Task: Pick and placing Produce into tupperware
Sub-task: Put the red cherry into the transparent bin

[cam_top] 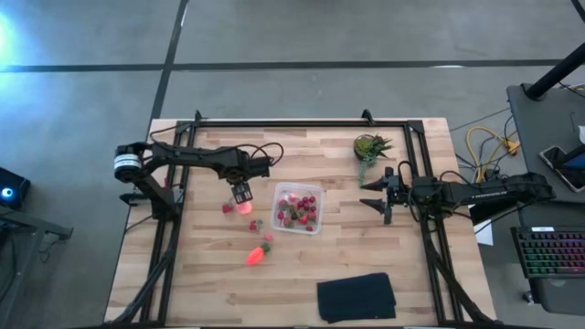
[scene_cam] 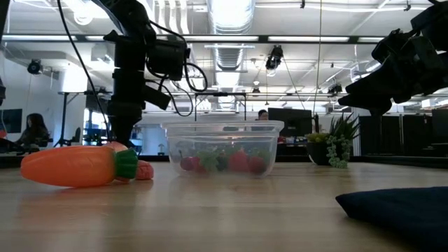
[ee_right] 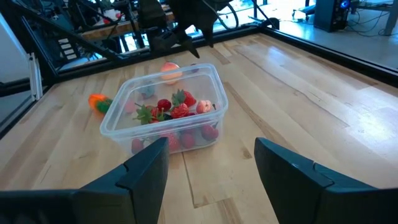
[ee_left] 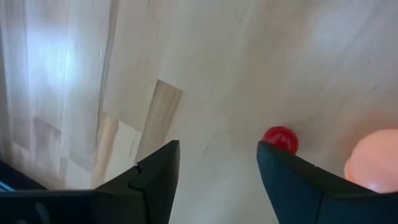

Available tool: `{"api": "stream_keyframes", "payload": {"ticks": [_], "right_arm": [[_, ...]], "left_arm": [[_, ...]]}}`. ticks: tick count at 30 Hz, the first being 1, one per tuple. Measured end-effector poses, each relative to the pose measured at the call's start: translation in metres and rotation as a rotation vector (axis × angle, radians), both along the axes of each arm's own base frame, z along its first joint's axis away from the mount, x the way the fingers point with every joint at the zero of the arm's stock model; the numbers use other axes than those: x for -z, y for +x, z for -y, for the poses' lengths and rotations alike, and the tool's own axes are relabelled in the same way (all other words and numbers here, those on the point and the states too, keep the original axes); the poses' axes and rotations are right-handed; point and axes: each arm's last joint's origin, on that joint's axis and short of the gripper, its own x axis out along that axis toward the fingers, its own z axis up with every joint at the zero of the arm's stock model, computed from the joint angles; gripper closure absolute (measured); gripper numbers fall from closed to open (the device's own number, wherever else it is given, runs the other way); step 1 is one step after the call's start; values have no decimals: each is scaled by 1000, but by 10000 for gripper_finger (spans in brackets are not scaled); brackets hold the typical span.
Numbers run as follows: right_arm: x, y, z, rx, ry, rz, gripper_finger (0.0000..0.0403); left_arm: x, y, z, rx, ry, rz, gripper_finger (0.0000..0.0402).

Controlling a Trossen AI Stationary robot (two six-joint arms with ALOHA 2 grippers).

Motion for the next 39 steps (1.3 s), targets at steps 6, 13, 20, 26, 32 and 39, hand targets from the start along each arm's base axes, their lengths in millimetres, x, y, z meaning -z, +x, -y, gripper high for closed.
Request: {"api": "stream_keyframes", "payload": {"ticks": [6, 13, 20, 26, 32, 39], "right_arm": [[0, 0, 0, 0, 0, 0, 174], [0, 0, 0, 0, 0, 0, 174], [0, 0, 0, 0, 0, 0, 174], [0, 0, 0, 0, 0, 0, 174], [0, 0, 0, 0, 0, 0, 174], [0, 0, 0, 0, 0, 0, 174]], "left_arm": [[4, -1, 2, -17, -74, 19, 201], [7, -1, 3, -88, -81, 47, 201], [7, -2, 3, -87, -82, 41, 195], [5, -2, 3, -90, -83, 47, 157], [-1, -2, 4, -91, -101, 78, 124], [4, -2, 5, -149, -223, 102, 119]]}}
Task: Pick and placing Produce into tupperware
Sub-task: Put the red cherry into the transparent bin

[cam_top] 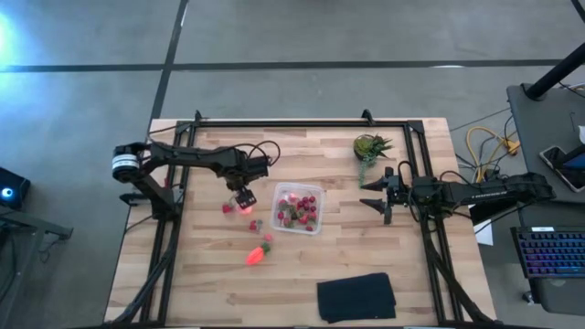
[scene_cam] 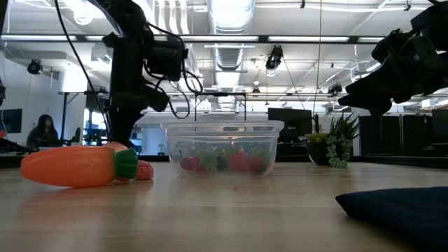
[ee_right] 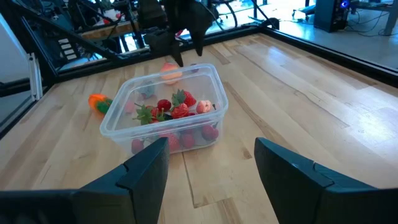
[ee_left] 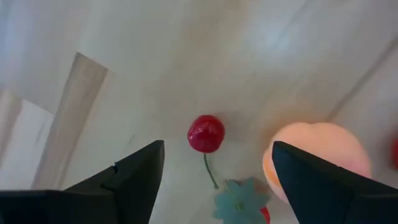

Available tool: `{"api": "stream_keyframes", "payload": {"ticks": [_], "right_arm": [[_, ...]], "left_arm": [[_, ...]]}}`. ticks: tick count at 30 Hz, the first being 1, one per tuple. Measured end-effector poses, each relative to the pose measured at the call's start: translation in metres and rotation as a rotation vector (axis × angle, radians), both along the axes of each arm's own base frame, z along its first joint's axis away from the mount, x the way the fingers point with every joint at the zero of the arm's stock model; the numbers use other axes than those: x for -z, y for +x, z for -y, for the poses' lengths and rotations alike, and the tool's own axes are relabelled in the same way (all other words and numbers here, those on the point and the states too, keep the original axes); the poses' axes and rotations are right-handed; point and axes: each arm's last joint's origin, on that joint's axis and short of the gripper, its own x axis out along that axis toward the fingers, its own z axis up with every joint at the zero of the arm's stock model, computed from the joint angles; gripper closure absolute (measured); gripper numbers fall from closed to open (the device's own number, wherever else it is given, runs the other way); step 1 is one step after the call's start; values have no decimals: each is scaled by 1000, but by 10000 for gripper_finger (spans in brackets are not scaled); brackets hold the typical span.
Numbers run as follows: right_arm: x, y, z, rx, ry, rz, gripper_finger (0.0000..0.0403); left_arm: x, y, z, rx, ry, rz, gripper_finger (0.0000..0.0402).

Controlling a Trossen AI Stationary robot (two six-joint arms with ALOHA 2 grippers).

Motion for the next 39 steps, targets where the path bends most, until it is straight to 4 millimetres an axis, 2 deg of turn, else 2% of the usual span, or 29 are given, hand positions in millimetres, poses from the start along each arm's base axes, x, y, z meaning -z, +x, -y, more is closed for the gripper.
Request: {"api": "stream_keyframes", "payload": {"ticks": [10, 28, 39], "right_arm": [[0, 0, 0, 0, 0, 0, 174], [0, 0, 0, 0, 0, 0, 174], [0, 0, 0, 0, 0, 0, 174]], "left_arm": [[26, -9, 1, -15, 6, -62, 169], [26, -4, 0, 5, 16, -7, 241], [26, -2, -1, 34, 23, 13, 301]]}}
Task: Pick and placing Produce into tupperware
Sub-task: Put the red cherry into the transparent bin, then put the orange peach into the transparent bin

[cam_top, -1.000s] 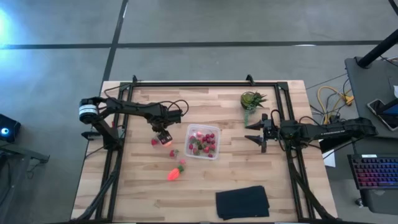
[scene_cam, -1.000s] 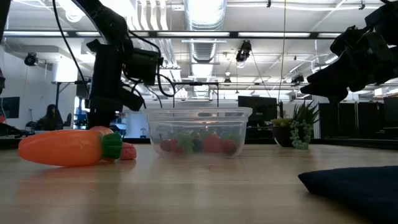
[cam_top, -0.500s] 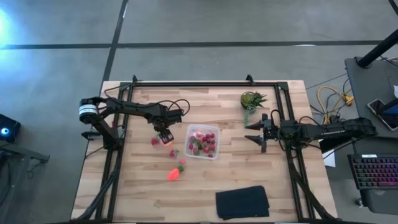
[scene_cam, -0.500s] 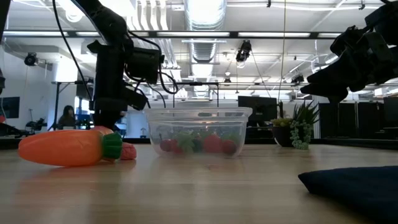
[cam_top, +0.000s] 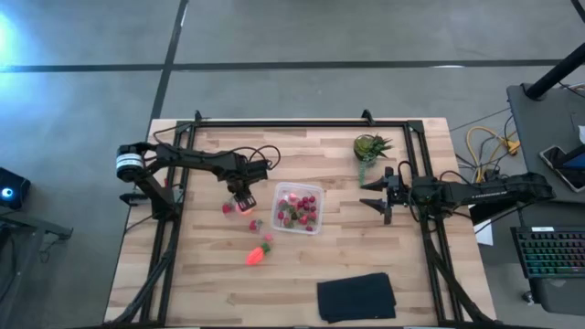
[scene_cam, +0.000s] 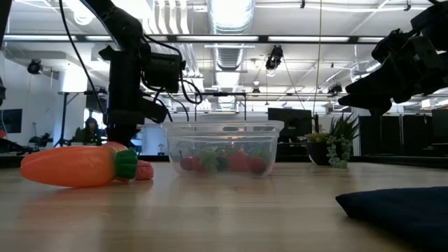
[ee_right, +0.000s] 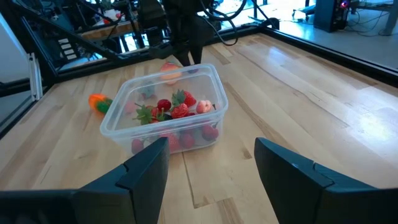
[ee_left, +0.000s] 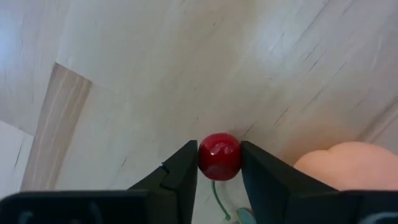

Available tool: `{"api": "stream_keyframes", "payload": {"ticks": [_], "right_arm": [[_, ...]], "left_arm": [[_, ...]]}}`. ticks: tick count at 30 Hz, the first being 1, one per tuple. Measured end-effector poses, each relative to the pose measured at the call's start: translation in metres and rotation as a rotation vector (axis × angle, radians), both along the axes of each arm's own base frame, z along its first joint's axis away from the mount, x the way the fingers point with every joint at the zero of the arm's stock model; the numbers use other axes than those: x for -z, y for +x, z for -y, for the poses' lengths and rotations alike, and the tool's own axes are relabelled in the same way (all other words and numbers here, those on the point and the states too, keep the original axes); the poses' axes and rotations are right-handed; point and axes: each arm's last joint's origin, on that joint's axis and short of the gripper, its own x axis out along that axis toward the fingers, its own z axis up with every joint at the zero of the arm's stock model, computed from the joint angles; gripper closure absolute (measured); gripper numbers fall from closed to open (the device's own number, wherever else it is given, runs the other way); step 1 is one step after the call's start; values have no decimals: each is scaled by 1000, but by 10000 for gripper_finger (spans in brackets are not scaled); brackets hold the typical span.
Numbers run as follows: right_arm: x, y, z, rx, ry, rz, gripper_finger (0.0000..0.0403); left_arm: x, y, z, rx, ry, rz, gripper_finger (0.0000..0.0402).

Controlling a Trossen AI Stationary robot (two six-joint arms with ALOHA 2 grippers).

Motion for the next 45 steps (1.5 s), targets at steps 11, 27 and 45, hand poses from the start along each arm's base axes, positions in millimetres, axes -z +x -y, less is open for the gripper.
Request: {"api": "stream_keyframes", "payload": {"ticks": [11, 27, 45], "right_arm": [[0, 0, 0, 0, 0, 0, 174], [0, 0, 0, 0, 0, 0, 174], [0, 0, 0, 0, 0, 0, 174]], "left_arm": [[-19, 9, -2, 36, 24, 78, 319], [-103, 74, 43, 538, -10, 655, 320], [-70, 92, 46, 456, -35, 530, 178]]}}
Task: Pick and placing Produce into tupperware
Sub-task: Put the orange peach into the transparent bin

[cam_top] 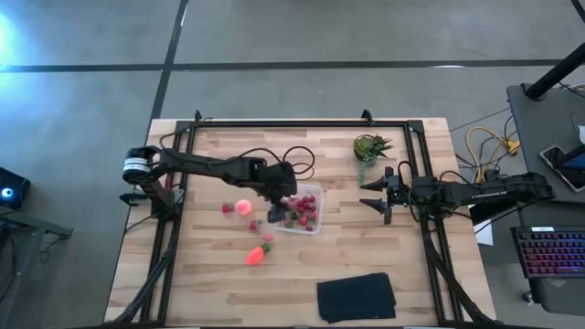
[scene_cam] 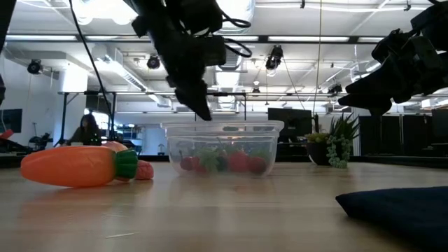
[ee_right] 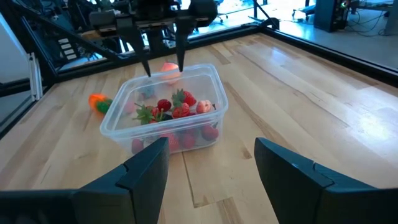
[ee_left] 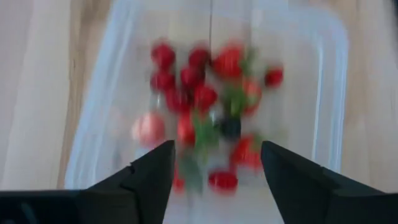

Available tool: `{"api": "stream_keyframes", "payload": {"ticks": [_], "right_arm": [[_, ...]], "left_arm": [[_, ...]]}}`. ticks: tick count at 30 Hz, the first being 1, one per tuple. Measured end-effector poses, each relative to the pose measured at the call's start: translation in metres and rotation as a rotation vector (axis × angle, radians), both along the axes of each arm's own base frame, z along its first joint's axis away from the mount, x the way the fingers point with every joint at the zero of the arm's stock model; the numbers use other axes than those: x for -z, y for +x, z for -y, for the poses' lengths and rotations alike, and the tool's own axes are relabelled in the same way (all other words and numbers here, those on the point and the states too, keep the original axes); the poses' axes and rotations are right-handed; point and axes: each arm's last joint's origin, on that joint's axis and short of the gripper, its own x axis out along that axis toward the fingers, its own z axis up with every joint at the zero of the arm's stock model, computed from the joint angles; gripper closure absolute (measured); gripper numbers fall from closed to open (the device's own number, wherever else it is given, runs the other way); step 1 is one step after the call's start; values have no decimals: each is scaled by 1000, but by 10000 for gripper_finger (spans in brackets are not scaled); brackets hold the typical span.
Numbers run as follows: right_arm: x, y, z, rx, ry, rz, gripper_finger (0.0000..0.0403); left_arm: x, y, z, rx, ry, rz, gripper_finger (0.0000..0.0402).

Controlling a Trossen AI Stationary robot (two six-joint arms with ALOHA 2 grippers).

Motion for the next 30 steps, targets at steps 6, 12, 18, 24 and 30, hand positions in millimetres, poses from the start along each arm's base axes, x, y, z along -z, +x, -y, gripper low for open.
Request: {"api": "stream_keyframes", "payload": {"ticks": [6, 12, 18, 24, 30], "right_arm": [[0, 0, 0, 0, 0, 0, 174], [0, 0, 0, 0, 0, 0, 174], [0, 0, 0, 0, 0, 0, 174], [0, 0, 0, 0, 0, 0, 174], [0, 0, 0, 0, 0, 0, 174]], "left_arm": [[-9, -41, -2, -192, 106, -267, 169], [-7, -66, -3, -442, 51, -403, 169], [7, -82, 10, 24, 154, -509, 169], [25, -101, 10, 253, 301, -572, 168], [17, -102, 11, 236, 301, -421, 168]]}}
